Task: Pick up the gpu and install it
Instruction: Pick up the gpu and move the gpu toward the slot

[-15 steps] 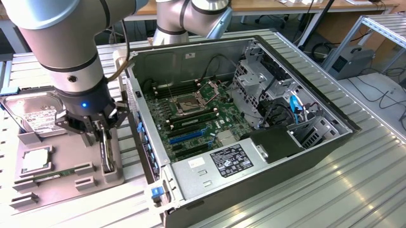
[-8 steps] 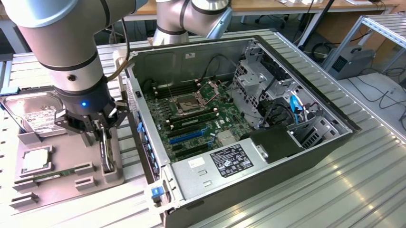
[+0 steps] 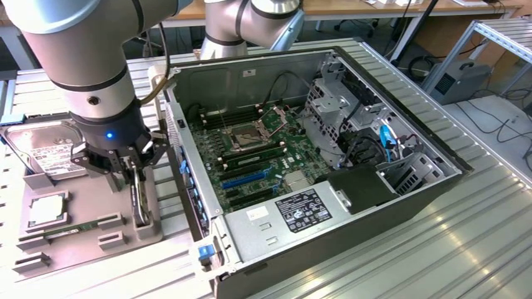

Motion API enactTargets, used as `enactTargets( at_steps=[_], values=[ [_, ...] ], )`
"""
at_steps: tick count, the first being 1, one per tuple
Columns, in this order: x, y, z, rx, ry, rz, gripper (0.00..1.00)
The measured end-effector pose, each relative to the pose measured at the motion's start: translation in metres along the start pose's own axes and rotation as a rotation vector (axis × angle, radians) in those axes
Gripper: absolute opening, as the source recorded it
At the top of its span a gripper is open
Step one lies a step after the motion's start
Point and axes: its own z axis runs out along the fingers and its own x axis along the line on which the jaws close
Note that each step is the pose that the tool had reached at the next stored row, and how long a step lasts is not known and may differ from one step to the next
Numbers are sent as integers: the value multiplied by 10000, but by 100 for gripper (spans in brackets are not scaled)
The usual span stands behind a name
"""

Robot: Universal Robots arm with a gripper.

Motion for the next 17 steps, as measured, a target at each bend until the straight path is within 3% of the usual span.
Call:
enactTargets(
  at_steps=[17],
  values=[
    [-1,2,-57,-1,-1,0,27]
  ],
)
